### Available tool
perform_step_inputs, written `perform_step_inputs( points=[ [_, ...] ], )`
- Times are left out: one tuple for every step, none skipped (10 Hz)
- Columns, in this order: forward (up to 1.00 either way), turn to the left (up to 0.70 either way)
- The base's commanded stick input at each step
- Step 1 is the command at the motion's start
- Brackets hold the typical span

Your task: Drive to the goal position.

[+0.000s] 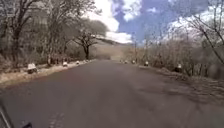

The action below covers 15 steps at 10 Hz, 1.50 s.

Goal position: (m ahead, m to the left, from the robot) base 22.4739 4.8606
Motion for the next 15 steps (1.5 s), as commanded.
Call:
perform_step_inputs(
  points=[
    [0.70, 0.00],
    [0.70, 0.00],
    [0.70, 0.00],
    [0.70, 0.00],
    [0.70, 0.00],
    [0.70, 0.00],
    [0.70, 0.00],
    [0.70, 0.33],
    [0.70, 0.34],
    [0.70, 0.29],
    [0.70, 0.15],
    [0.70, 0.01],
    [0.70, 0.00],
    [0.70, 0.00],
    [0.70, 0.00]
  ],
)
